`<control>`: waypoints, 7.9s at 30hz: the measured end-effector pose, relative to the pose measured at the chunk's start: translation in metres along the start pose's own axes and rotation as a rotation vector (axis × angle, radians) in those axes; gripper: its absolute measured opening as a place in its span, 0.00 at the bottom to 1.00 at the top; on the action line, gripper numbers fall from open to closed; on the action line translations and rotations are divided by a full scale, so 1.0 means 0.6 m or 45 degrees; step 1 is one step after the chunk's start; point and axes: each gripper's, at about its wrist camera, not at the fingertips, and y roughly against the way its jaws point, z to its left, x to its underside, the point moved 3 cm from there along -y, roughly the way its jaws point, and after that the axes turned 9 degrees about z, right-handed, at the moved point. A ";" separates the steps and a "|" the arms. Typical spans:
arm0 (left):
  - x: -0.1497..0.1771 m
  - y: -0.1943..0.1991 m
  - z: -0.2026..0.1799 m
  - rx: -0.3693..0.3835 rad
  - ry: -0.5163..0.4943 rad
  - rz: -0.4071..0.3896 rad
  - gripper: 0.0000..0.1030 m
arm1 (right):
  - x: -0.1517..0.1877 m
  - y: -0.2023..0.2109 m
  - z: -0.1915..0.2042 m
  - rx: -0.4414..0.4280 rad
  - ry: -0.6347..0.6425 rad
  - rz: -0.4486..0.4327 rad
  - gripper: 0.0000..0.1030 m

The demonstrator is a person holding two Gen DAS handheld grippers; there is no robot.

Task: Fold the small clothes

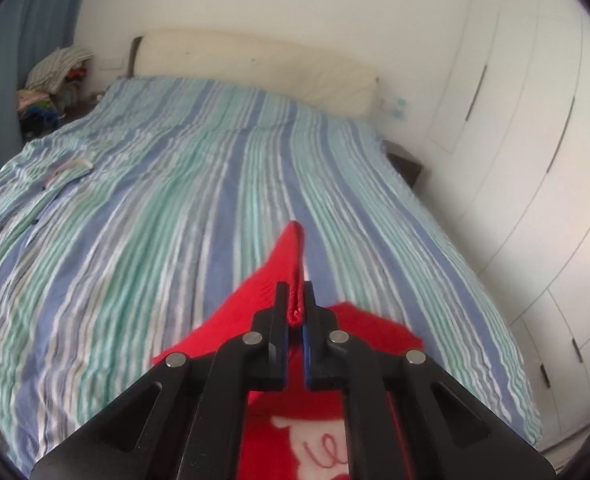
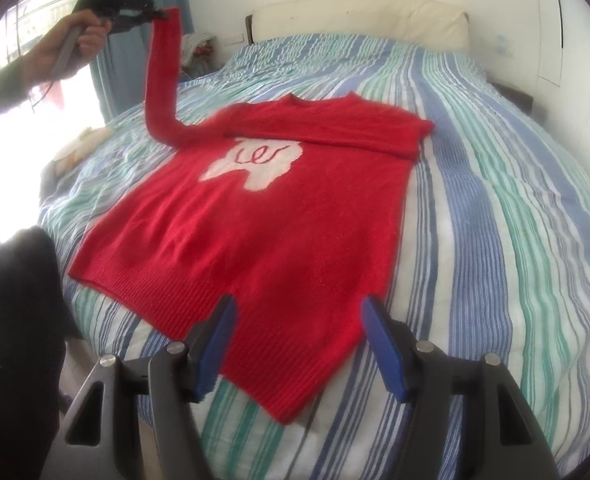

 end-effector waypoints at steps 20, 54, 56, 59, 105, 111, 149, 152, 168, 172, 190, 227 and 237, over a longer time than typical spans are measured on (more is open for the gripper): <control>0.273 -0.151 0.178 -0.386 -0.026 0.458 0.71 | -0.008 0.001 -0.055 -0.024 -0.154 -0.018 0.62; 0.365 -0.224 0.251 -0.064 0.458 0.233 0.18 | -0.396 -0.335 -0.196 -0.496 -1.015 0.209 0.04; 0.367 -0.224 0.253 -0.056 0.464 0.228 0.18 | -0.388 -0.291 -0.180 -0.496 -0.993 0.148 0.04; 0.367 -0.224 0.253 -0.061 0.465 0.235 0.18 | -0.371 -0.261 -0.164 -0.418 -0.951 0.153 0.04; 0.587 -0.041 -0.035 -0.266 -0.060 0.665 0.89 | 0.009 -0.092 -0.035 -0.015 -0.005 0.269 0.68; 0.578 0.011 -0.015 -0.206 0.074 0.626 0.89 | 0.011 -0.089 -0.035 -0.019 -0.013 0.264 0.68; 0.572 0.075 0.060 0.068 0.442 0.656 0.02 | 0.027 -0.035 -0.079 -0.505 -0.515 0.372 0.04; 0.519 0.091 0.067 0.118 0.467 0.474 0.02 | -0.001 -0.019 -0.095 -0.537 -0.559 0.292 0.04; 0.130 -0.248 0.176 -0.076 0.465 0.275 0.02 | -0.438 -0.200 -0.257 -0.349 -0.523 0.016 0.04; 0.093 -0.319 0.187 -0.122 0.433 0.298 0.03 | -0.496 -0.285 -0.305 -0.331 -0.611 0.049 0.04; 0.290 -0.238 0.156 -0.163 0.115 0.460 0.80 | -0.374 -0.239 -0.181 -0.357 0.048 0.238 0.44; 0.544 -0.129 -0.036 -0.368 0.019 0.291 0.99 | -0.018 -0.114 -0.114 0.168 -0.098 -0.020 0.96; 0.547 -0.127 -0.037 -0.372 0.016 0.282 0.99 | -0.013 -0.115 -0.111 0.164 -0.083 -0.039 0.99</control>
